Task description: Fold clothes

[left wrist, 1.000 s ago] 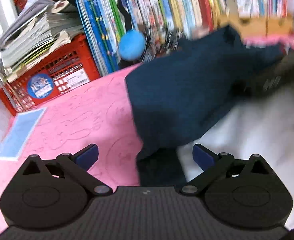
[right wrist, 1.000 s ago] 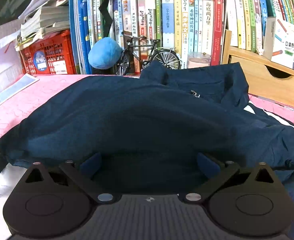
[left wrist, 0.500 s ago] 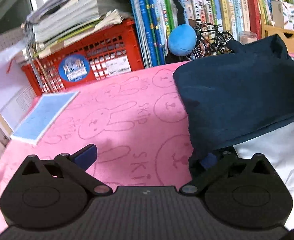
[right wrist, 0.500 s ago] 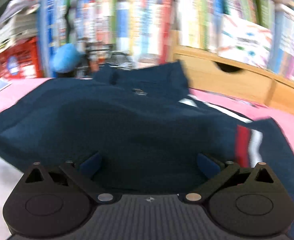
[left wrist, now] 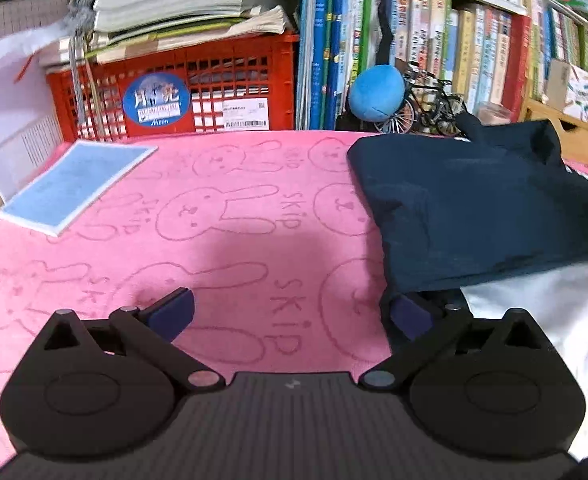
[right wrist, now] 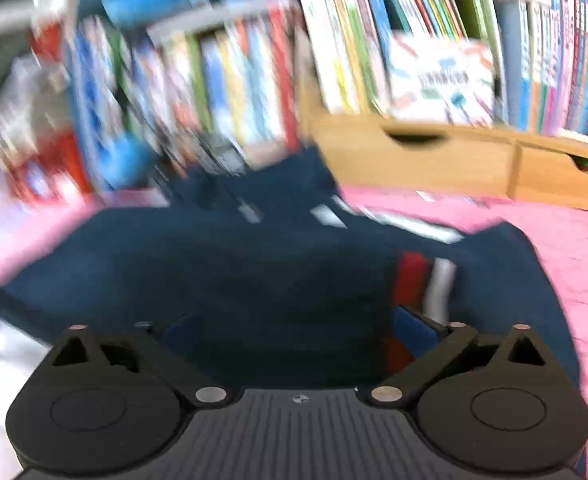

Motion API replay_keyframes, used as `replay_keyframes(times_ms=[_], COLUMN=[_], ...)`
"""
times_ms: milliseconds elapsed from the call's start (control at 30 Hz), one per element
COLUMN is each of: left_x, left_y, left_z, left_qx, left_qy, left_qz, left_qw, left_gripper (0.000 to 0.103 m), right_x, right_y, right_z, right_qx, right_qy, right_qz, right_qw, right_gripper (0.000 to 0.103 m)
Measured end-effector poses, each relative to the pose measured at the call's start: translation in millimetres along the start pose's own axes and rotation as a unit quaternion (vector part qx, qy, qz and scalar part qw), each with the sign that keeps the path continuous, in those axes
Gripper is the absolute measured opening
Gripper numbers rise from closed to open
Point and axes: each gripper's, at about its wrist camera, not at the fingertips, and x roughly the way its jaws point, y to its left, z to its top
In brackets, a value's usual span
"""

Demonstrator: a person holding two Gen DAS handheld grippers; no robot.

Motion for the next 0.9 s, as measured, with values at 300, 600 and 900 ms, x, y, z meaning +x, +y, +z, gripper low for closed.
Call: replay_keyframes(times_ms=[300,600,900], left_x=[-47.8,40.6,123.9], left_y=[-10.3,-163.2,-148.6], left_z=[29.2,86.4,78.6], left_qx=[-0.011,0.078,0.048], left_qy=[-0.071,-0.043,0.008], left_qz=[-0.027,-0.119,-0.074], left_qw=[0.9971,0.9889,0.9961], left_gripper=[0.103,0.1,0.103], right_x=[10.7,10.4,10.9], right_y=[8.6,9.8,8.8], right_z=[-2.6,-3.7,-3.5], right_qx=[-0.035,-0.039,-0.036], right_qy=[0.022,0.025,0.027], right_qz=[-0.028,-0.031,-0.029], right_qw=[0.999,0.998,0.999], right_gripper=[0.098,0.101,0.103])
